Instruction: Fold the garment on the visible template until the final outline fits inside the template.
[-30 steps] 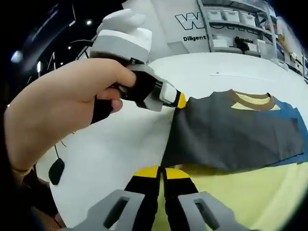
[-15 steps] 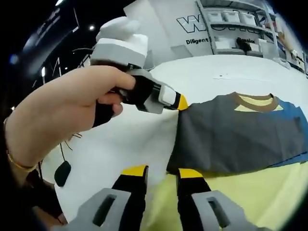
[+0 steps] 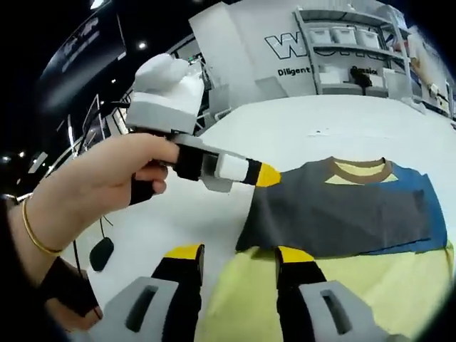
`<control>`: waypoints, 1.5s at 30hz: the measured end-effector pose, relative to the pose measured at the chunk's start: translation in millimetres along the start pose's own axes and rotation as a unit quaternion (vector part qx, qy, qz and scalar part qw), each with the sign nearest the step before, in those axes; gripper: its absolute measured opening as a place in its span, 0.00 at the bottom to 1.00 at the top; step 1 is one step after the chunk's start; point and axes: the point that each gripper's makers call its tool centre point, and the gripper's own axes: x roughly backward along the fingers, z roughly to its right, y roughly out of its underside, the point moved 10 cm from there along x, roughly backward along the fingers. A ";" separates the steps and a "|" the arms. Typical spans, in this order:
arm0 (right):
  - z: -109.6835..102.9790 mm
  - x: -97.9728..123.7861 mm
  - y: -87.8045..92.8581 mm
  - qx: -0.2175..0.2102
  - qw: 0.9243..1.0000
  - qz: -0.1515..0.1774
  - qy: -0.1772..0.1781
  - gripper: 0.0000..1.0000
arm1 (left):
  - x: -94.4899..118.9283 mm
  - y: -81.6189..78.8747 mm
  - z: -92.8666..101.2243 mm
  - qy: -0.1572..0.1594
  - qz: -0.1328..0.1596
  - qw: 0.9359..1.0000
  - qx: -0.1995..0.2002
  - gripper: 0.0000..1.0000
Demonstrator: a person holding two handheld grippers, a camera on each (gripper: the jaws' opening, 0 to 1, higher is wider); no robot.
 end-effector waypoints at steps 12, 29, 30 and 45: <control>25.8 29.0 -2.7 0.000 1.000 0.010 0.026 0.38 | 5.5 29.4 10.3 -0.012 -0.041 0.998 -0.035 0.37; 86.0 83.2 -6.1 0.009 0.998 0.011 0.064 0.51 | 21.4 57.7 22.6 -0.025 -0.060 0.997 -0.046 0.34; 87.0 84.2 -5.9 0.009 0.998 0.010 0.064 0.51 | 22.1 58.5 22.8 -0.026 -0.060 0.997 -0.046 0.35; 110.5 125.3 -9.9 0.040 0.998 0.007 0.042 0.72 | 49.6 71.6 38.5 0.005 0.007 1.000 -0.003 0.56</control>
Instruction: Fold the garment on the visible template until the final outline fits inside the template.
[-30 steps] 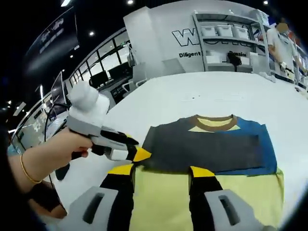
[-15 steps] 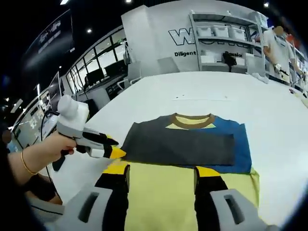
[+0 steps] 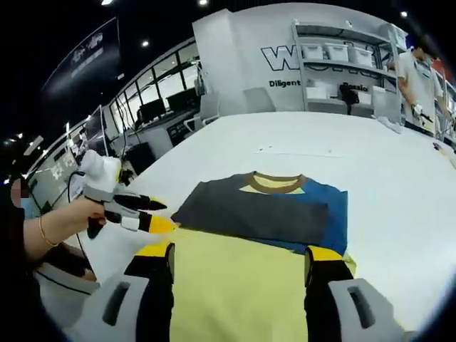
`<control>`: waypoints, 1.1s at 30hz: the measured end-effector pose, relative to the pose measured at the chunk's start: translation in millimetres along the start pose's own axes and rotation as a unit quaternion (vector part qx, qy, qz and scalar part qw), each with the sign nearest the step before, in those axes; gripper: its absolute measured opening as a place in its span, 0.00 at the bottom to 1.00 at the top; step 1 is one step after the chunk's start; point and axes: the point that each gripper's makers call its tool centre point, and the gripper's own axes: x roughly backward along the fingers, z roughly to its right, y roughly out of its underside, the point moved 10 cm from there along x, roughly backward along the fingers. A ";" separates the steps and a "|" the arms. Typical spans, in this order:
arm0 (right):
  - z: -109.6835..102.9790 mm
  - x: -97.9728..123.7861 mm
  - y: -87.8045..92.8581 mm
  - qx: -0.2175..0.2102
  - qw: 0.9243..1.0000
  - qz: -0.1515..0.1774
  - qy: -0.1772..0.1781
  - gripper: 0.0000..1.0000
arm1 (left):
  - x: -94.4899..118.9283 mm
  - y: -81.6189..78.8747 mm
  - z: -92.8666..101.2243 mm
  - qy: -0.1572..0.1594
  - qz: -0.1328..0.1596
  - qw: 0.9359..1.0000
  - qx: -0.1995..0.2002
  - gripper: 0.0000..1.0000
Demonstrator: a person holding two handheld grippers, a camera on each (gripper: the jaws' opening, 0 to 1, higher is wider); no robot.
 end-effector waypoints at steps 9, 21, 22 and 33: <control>19.5 34.8 8.7 0.008 0.999 0.007 -0.030 0.79 | 44.4 7.7 24.6 0.001 0.004 1.000 0.002 0.69; 43.9 63.9 40.8 0.006 1.000 -0.025 -0.015 0.80 | 69.9 27.8 45.2 0.005 -0.011 1.000 0.007 0.66; 46.7 68.4 45.3 0.004 1.000 -0.028 -0.013 0.79 | 74.4 31.2 49.8 0.008 -0.016 1.000 0.003 0.66; 56.8 92.8 71.8 0.009 0.998 -0.059 -0.016 0.78 | 100.0 69.0 61.1 0.005 -0.061 0.998 0.015 0.62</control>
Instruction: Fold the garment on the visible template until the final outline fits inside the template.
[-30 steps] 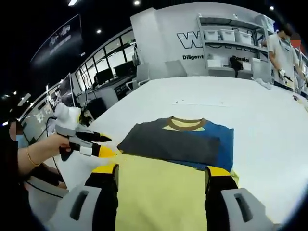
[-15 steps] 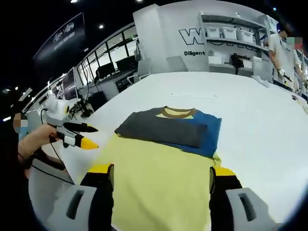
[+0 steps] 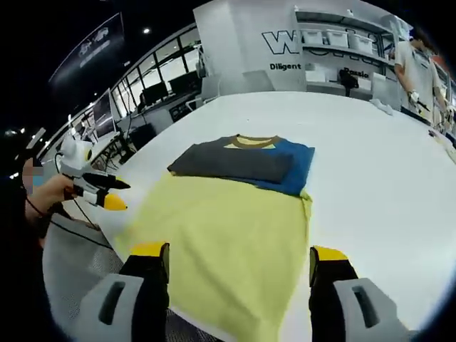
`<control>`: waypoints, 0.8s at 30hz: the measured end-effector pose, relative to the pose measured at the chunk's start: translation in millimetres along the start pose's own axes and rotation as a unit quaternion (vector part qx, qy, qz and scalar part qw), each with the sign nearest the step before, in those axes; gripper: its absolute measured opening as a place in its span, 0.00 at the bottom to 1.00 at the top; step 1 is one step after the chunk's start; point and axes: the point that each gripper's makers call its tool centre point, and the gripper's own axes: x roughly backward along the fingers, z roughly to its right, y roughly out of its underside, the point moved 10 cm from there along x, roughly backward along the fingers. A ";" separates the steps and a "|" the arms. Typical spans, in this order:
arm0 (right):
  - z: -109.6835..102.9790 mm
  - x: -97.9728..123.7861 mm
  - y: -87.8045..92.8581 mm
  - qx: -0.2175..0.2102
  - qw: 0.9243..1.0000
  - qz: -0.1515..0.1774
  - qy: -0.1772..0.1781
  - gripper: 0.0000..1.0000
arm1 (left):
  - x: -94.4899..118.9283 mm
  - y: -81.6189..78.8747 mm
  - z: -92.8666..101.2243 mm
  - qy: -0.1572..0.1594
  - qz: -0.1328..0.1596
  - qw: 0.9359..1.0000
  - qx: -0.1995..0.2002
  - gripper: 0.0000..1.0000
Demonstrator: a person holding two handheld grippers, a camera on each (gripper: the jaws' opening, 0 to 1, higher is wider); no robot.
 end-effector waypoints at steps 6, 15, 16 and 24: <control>6.1 6.0 11.8 -0.002 1.000 -0.015 0.002 0.76 | 7.9 13.9 4.9 -0.001 -0.026 1.000 0.001 0.58; 16.6 17.2 34.4 -0.033 0.998 -0.028 0.040 0.66 | 14.3 37.1 12.9 -0.036 -0.074 0.997 0.005 0.53; 17.4 17.7 35.7 -0.035 0.998 -0.029 0.043 0.64 | 14.4 37.8 13.1 -0.036 -0.075 0.997 0.006 0.51; 21.8 22.5 53.5 -0.054 0.996 -0.045 0.058 0.54 | 14.6 47.4 20.6 -0.035 -0.095 0.994 0.027 0.40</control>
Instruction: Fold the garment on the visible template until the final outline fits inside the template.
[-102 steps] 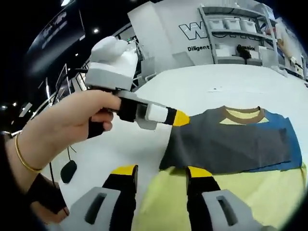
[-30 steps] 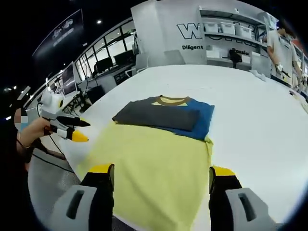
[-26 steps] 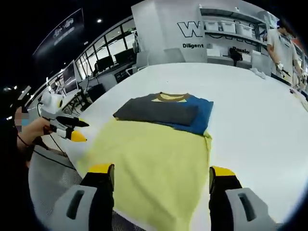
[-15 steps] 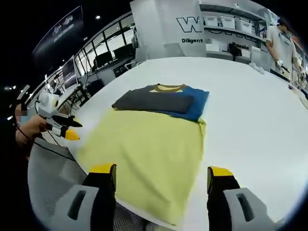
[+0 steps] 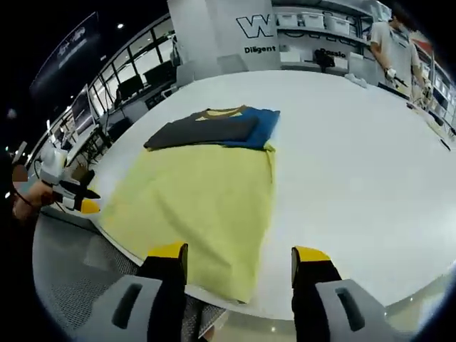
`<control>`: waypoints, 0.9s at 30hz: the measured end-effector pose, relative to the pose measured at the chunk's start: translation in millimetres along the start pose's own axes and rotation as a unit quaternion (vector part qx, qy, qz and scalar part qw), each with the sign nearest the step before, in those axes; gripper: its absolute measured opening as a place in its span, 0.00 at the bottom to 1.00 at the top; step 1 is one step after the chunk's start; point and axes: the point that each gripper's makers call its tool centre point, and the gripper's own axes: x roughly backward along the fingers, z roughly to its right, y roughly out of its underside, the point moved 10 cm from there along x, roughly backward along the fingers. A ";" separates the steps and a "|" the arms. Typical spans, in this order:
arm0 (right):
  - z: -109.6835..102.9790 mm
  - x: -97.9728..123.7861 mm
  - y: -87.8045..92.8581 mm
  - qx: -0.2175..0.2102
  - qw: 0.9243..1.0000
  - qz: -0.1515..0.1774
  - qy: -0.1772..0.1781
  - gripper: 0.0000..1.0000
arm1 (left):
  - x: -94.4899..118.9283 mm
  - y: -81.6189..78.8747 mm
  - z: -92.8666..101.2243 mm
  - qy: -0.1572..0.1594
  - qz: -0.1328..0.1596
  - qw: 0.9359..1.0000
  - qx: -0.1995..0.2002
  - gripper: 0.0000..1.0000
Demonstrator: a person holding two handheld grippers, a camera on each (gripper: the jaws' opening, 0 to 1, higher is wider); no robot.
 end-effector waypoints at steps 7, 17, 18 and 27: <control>5.1 0.2 15.8 -0.014 1.000 -0.015 0.019 0.40 | -5.4 7.2 6.5 0.007 -0.017 1.000 0.010 0.32; 8.2 -1.5 22.8 -0.023 0.999 -0.027 0.028 0.30 | -7.9 13.5 15.1 0.019 -0.034 0.999 0.020 0.22; 9.3 -1.8 23.2 -0.026 0.999 -0.028 0.031 0.29 | -7.8 14.4 16.7 0.015 -0.033 0.999 0.017 0.22; 9.4 -5.3 25.6 0.001 0.998 -0.046 0.052 0.20 | -10.4 15.1 21.4 -0.035 -0.034 0.999 -0.014 0.04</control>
